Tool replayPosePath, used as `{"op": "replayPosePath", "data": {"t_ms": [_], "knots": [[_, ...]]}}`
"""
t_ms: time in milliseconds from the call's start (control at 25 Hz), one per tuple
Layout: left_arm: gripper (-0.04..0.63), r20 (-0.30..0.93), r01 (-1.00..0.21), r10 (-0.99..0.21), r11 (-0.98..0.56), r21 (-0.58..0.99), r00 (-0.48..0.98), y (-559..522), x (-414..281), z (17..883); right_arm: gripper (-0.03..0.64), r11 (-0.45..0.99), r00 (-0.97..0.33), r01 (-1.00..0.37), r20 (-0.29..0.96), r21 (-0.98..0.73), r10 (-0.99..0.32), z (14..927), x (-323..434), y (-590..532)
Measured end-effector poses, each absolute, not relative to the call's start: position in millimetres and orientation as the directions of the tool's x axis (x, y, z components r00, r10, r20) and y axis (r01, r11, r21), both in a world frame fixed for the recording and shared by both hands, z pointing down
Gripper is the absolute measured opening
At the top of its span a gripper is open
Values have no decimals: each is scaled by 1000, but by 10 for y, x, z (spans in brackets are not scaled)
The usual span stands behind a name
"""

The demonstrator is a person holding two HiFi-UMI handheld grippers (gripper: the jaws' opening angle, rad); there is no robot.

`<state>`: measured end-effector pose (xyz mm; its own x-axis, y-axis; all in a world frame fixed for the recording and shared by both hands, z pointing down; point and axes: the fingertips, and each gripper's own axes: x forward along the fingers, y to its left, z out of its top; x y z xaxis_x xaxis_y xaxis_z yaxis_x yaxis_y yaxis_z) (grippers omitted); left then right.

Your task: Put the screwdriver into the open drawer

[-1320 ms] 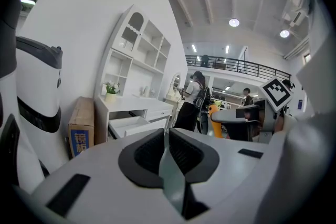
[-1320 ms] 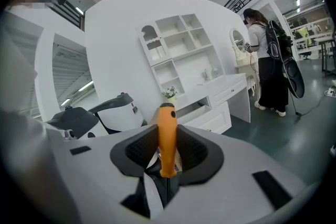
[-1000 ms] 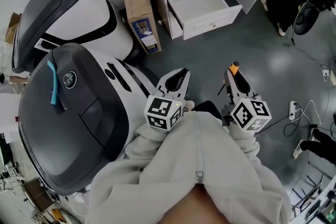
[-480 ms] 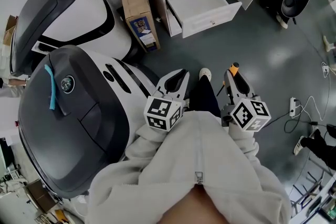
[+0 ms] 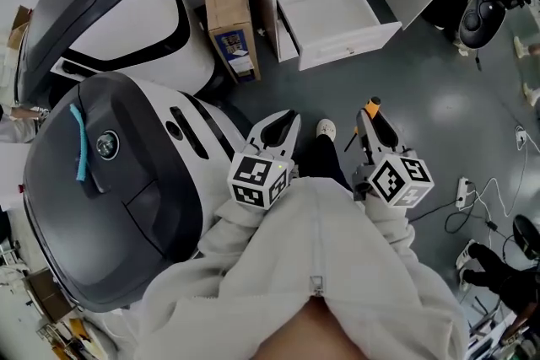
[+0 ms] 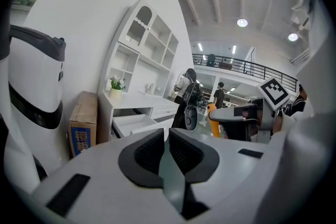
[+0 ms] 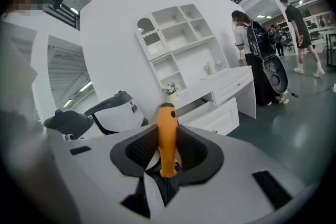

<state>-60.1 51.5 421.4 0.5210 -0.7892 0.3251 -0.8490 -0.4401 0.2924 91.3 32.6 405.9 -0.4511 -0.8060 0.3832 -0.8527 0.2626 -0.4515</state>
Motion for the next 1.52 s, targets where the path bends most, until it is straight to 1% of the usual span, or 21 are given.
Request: {"op": "replayPosePath", "data": {"t_ms": [400, 840, 1360, 1520], "knots": [[43, 356, -874, -804, -388, 291, 476, -50, -539, 4311, 126, 291, -496, -833, 402, -471, -769, 4157, 978, -337], [43, 360, -895, -826, -353, 272, 435, -881, -353, 4305, 126, 315, -524, -816, 392, -484, -756, 4156, 1222, -1245], [43, 329, -917, -864, -307, 255, 381, -1577, -106, 4300, 126, 363, -558, -794, 348, -487, -753, 4123, 1543, -2006], [43, 317, -918, -869, -310, 248, 379, -1698, 24, 4285, 126, 359, -555, -791, 335, -496, -761, 4110, 1698, -2151]]}}
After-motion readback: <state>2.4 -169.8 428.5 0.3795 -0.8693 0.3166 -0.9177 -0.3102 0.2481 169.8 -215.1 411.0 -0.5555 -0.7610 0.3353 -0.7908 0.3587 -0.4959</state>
